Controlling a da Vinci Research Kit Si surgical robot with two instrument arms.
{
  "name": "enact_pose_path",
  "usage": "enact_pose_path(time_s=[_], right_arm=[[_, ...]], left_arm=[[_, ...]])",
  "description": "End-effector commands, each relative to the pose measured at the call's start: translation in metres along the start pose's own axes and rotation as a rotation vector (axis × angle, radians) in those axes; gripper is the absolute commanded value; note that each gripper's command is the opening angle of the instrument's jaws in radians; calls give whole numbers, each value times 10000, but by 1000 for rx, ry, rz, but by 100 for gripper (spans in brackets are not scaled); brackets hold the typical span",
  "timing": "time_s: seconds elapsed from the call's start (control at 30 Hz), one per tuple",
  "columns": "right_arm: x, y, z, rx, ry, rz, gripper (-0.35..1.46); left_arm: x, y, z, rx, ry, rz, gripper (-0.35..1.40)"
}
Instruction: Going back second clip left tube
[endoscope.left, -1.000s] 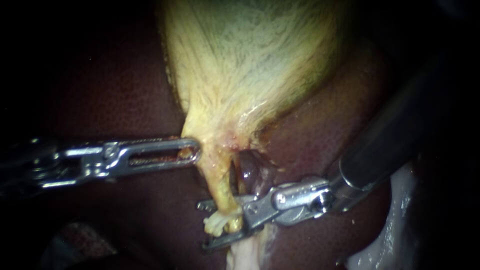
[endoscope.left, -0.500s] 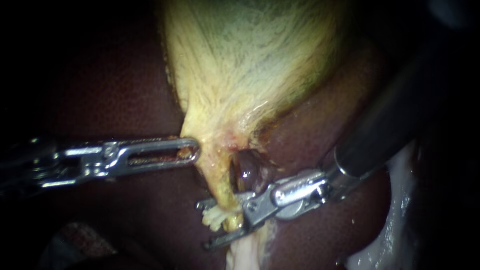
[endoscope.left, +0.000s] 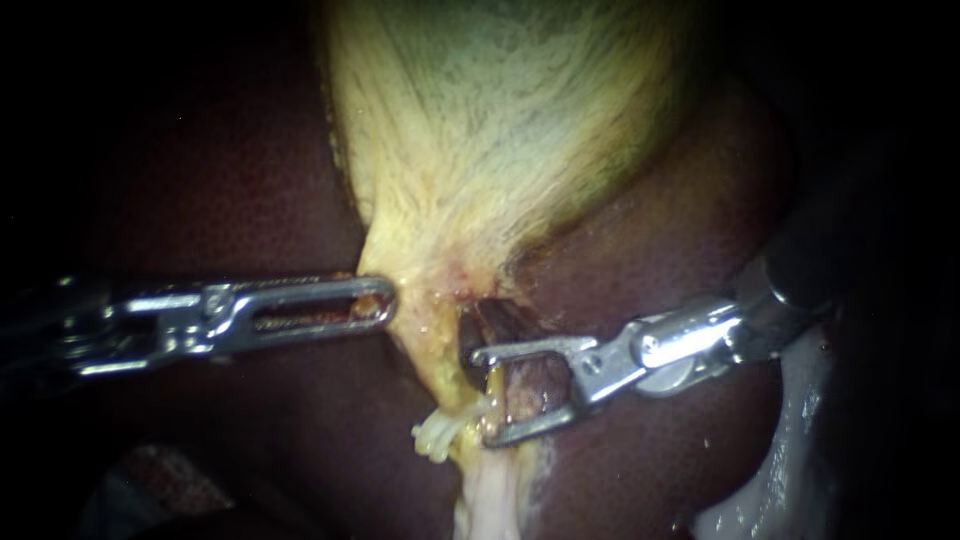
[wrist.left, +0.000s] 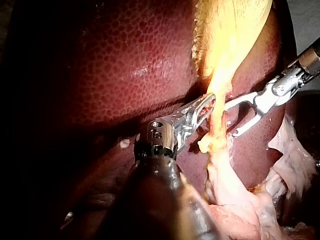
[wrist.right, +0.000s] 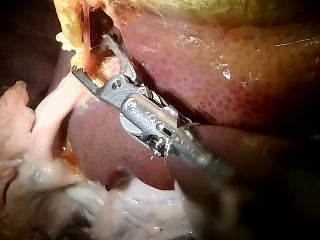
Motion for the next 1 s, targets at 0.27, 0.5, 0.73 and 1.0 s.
enact_pose_path(time_s=[0.27,0.5,0.73,1.0], right_arm=[[20,7,-61,-49,-14,-81,60],[32,9,-79,-69,-7,-113,60],[37,8,-86,-68,-8,-133,60],[37,7,-95,-65,-8,-145,60]], left_arm=[[-1,7,3,1,1,1,-35],[-1,7,4,1,0,0,-35],[-1,6,6,0,-1,0,-35],[-2,5,26,-2,-3,5,-35]])
